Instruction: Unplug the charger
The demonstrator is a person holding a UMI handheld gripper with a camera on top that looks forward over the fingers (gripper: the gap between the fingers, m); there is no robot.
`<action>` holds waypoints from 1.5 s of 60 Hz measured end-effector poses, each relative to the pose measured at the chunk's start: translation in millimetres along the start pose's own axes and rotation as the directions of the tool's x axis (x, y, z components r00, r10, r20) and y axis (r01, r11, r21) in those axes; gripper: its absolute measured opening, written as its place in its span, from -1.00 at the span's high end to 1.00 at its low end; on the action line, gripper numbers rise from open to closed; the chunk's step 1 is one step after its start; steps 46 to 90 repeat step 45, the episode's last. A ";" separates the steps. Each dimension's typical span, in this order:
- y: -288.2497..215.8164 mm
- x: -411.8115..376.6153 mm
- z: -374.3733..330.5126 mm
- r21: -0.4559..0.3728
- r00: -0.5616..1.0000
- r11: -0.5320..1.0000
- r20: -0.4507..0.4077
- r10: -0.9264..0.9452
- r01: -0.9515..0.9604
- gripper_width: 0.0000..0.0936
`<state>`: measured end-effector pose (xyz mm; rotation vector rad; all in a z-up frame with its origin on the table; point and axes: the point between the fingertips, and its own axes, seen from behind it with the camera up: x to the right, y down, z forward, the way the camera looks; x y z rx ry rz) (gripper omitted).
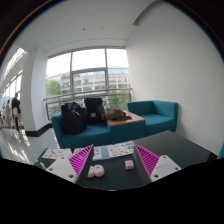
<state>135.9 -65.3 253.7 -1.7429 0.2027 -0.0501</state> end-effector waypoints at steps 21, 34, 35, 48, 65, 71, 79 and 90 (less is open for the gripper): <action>59.3 -83.8 -123.1 -0.094 0.987 0.992 0.142 -0.075 0.089 -0.75; 65.5 -88.0 -153.5 -0.090 0.985 0.991 0.150 -0.089 0.103 -0.75; 65.1 -87.3 -156.1 -0.089 0.985 0.990 0.149 -0.091 0.105 -0.75; 68.2 -83.9 -164.9 -0.093 0.986 0.991 0.149 -0.081 0.096 -0.75; 68.2 -83.9 -164.9 -0.093 0.986 0.991 0.149 -0.081 0.096 -0.75; 68.2 -83.9 -164.9 -0.093 0.986 0.991 0.149 -0.081 0.096 -0.75; 68.2 -83.9 -164.9 -0.093 0.986 0.991 0.149 -0.081 0.096 -0.75; 68.2 -83.9 -164.9 -0.093 0.986 0.991 0.149 -0.081 0.096 -0.75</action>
